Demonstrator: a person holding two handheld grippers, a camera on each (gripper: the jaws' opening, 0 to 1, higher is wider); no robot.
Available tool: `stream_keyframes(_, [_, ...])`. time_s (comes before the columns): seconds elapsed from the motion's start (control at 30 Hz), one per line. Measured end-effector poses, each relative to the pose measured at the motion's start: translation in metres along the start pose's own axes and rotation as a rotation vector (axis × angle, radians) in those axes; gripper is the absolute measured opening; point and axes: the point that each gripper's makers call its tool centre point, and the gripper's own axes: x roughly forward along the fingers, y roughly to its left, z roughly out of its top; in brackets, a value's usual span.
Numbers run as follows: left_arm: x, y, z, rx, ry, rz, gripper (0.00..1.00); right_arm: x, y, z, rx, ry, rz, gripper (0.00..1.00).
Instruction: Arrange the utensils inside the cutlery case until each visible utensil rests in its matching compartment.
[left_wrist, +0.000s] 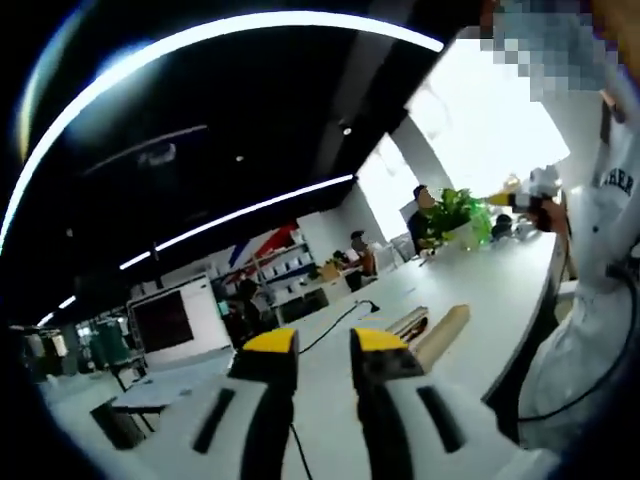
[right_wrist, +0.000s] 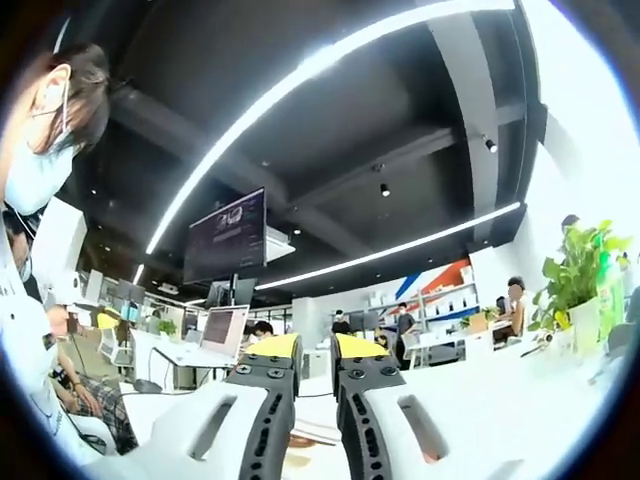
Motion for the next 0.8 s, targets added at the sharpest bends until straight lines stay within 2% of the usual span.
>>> stream_keyframes(0.2, [-0.027,0.027,0.013,-0.046,-0.047,0.076,0.22,0.004,0.001,-0.004,0.007,0.003,0.009,0.11])
stream_keyframes(0.4, [-0.026,0.025,0.008,-0.045,-0.034,0.074,0.22,0.003,0.003,-0.003,0.001,-0.004,0.008,0.11])
stream_keyframes(0.6, [-0.016,0.006,0.013,-0.129,-0.092,-0.023,0.22,0.001,0.001,0.003,-0.014,-0.020,0.003,0.12])
stream_keyframes(0.63, [-0.017,-0.005,0.022,-0.188,-0.150,-0.095,0.22,0.000,0.000,0.003,-0.015,-0.019,0.002,0.12])
stream_keyframes(0.7, [-0.022,-0.010,0.037,-0.301,-0.229,-0.166,0.22,0.000,-0.002,0.002,-0.016,-0.018,-0.003,0.12])
stream_keyframes(0.73, [-0.024,-0.009,0.042,-0.319,-0.250,-0.172,0.22,0.000,-0.003,0.003,-0.015,-0.019,-0.006,0.12])
stream_keyframes(0.8, [-0.025,-0.008,0.043,-0.302,-0.249,-0.155,0.22,0.000,-0.004,0.002,-0.011,-0.021,-0.008,0.12])
